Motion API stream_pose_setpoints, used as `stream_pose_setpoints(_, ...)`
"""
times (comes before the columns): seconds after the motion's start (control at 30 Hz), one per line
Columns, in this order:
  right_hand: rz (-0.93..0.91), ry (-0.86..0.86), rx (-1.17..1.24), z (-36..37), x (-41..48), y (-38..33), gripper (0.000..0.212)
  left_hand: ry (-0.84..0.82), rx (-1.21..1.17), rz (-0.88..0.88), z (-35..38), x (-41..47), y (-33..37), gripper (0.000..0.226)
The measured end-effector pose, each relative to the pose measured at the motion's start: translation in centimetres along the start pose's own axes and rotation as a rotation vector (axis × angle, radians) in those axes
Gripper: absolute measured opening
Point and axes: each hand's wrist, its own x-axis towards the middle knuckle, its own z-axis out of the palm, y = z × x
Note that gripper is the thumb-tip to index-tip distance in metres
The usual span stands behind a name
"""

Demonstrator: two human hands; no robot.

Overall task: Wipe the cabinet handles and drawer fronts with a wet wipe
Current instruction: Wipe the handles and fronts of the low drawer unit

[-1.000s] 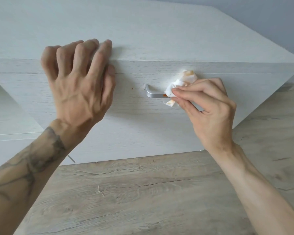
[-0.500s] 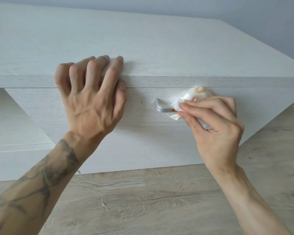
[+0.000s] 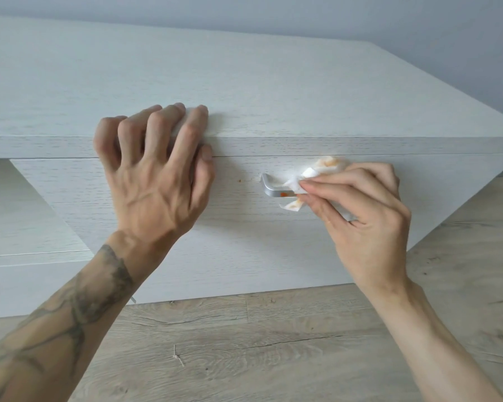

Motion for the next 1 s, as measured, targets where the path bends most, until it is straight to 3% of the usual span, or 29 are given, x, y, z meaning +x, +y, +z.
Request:
stream_pose_setpoints(0.17,0.167,0.153,0.166,-0.5,-0.5,-1.5,0.012,0.002,-0.006,-0.006,-0.1,0.0,0.0,0.040)
stream_pose_setpoints(0.27,0.179,0.112,0.261,0.3,0.5,-2.6,0.014,0.011,-0.010,-0.005,0.0,0.0,0.1,0.039)
stream_pose_setpoints(0.43,0.088,-0.032,0.081,0.4,-0.3,-2.0,0.011,0.014,0.004,-0.004,0.1,0.0,0.0,0.039)
stream_pose_setpoints(0.7,-0.075,0.005,0.035,2.5,0.7,-2.3,0.007,0.037,0.009,0.006,0.4,0.0,-0.1,0.040)
stream_pose_setpoints(0.9,0.023,0.090,-0.017,2.4,-0.6,-2.6,0.006,0.034,0.020,0.006,0.4,-0.1,-0.1,0.040)
stream_pose_setpoints(1.0,-0.036,0.059,-0.011,3.4,0.3,-3.0,0.003,0.035,0.016,0.010,0.5,-0.1,-0.1,0.040)
